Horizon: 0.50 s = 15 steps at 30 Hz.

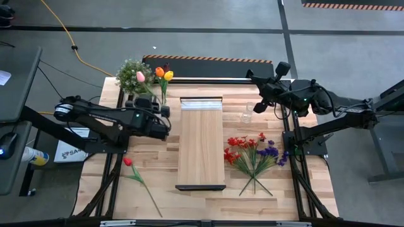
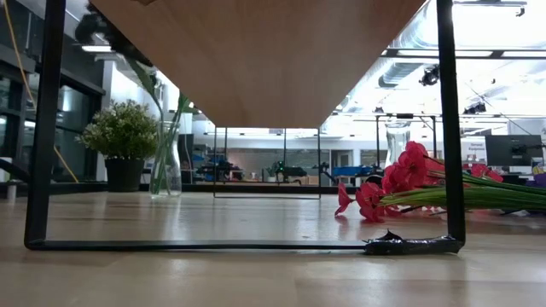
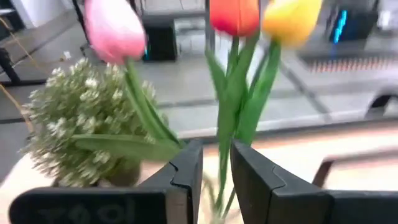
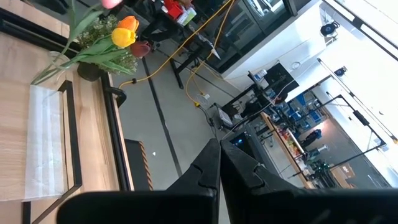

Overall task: Pick and place flowers into a vace then onto a shelf
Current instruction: Put the red tulip into the left transparent vase

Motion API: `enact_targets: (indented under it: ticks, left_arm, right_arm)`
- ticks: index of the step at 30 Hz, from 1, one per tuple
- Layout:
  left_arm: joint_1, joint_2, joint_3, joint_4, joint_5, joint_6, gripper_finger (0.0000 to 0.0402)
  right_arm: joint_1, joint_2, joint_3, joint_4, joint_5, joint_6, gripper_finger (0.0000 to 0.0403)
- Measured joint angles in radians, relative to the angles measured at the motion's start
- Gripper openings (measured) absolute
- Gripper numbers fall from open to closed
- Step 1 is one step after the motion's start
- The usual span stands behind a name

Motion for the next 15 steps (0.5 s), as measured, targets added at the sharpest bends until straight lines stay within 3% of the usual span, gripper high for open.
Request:
enact_targets:
  ticks: [7, 11, 15]
  left_arm:
    - [-0.115, -0.039, 0.165, -0.066, 0.163, 0.164, 0.0117]
    - [-0.153, -0.049, 0.284, -0.086, 0.417, 0.319, 0.0118]
    - [-0.154, -0.056, 0.386, -0.089, 0.707, 0.308, 0.0117]
  right_arm:
    - [0.0, 0.0, 0.0, 0.0, 0.001, 0.007, 0.0]
    - [0.0, 0.0, 0.0, 0.0, 0.001, 0.007, 0.0]
    - [0.0, 0.0, 0.0, 0.0, 0.001, 0.007, 0.0]
